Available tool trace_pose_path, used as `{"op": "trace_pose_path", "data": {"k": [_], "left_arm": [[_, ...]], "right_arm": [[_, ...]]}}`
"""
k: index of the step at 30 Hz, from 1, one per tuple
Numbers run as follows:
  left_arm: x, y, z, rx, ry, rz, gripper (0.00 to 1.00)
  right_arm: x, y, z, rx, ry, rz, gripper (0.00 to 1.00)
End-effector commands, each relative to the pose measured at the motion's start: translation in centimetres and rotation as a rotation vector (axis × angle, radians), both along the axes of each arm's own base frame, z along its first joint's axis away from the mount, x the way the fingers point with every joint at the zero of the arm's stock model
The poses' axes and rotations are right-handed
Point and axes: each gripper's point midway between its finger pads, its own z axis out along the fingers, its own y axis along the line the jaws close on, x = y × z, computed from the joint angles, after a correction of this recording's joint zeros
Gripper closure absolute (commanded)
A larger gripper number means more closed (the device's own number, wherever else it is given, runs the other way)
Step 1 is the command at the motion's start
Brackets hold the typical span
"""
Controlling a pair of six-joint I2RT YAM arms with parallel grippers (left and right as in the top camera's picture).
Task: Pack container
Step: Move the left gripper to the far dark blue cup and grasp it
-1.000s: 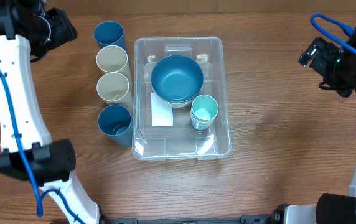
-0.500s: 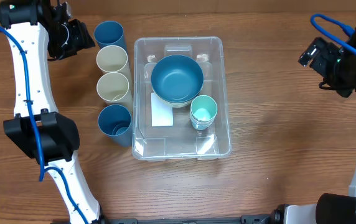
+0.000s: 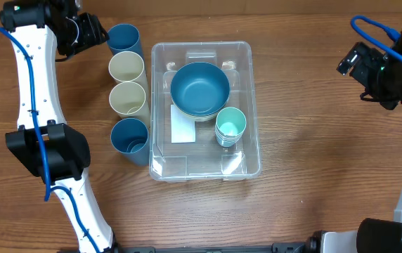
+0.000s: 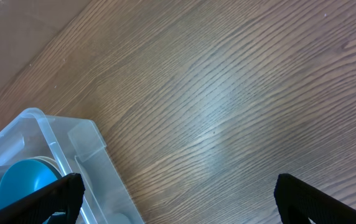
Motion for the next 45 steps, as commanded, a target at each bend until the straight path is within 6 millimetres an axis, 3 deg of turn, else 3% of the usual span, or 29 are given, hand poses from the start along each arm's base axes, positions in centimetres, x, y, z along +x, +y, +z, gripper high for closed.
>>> {"op": "trace_pose_path", "data": {"k": [1,8,16,35,45], "left_arm": [[1.1,-1.7,0.0,-0.037,-0.023,-0.007,0.36],[1.9,-3.9,-0.2,-0.044,-0.040,-0.032,0.36],[2.2,-4.8,-3.2,-0.062,0.032,-0.009,0.44],[2.3,-4.9,-3.2,-0.063,0.028,-0.011,0.44],[2.7,-5.7,-1.4,-0.106,-0.021,-0.038,0.44]], "right_arm": [[-0.1,0.1,0.5,0.000,-0.016,-0.002,0.00],[-0.1,0.1,0.5,0.000,-0.016,-0.003,0.00],[-0.1,0.1,0.5,0.000,-0.016,-0.003,0.00],[-0.1,0.1,0.5,0.000,-0.016,-0.003,0.00],[-0.1,0.1,0.5,0.000,-0.016,-0.002,0.00]]}}
